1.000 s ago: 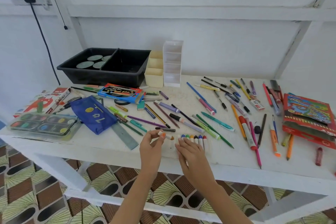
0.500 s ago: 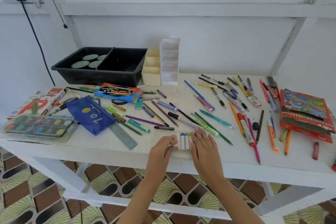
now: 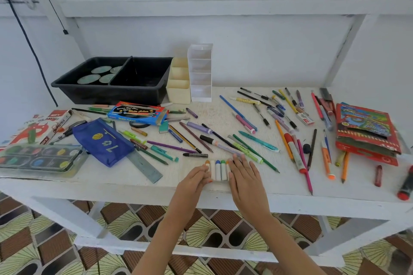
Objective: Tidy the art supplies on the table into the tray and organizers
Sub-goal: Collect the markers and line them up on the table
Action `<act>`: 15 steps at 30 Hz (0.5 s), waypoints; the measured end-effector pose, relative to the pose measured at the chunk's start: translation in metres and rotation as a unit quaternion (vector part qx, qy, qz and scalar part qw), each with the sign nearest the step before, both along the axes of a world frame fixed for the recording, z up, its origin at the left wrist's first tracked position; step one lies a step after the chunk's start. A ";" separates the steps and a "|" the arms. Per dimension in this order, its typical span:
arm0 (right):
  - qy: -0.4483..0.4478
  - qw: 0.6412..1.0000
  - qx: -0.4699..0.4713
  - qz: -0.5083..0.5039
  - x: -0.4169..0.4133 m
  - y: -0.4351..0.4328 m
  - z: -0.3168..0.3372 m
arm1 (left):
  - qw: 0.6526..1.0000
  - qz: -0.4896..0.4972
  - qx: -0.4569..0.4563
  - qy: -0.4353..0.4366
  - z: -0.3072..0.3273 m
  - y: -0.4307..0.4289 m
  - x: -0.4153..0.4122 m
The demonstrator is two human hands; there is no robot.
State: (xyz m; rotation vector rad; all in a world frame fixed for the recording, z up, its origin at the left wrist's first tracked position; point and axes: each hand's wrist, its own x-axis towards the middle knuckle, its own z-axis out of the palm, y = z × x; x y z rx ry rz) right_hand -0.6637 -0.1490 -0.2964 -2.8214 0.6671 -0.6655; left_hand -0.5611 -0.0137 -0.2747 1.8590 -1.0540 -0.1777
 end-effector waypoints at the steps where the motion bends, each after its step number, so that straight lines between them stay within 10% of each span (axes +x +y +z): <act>1: -0.001 1.000 0.002 0.000 0.000 0.000 0.000 | 0.998 0.009 0.003 -0.056 -0.001 -0.002 -0.001; 15: -0.033 0.998 0.043 0.014 -0.002 0.001 -0.003 | 0.940 -0.004 0.225 -0.257 -0.017 -0.030 0.000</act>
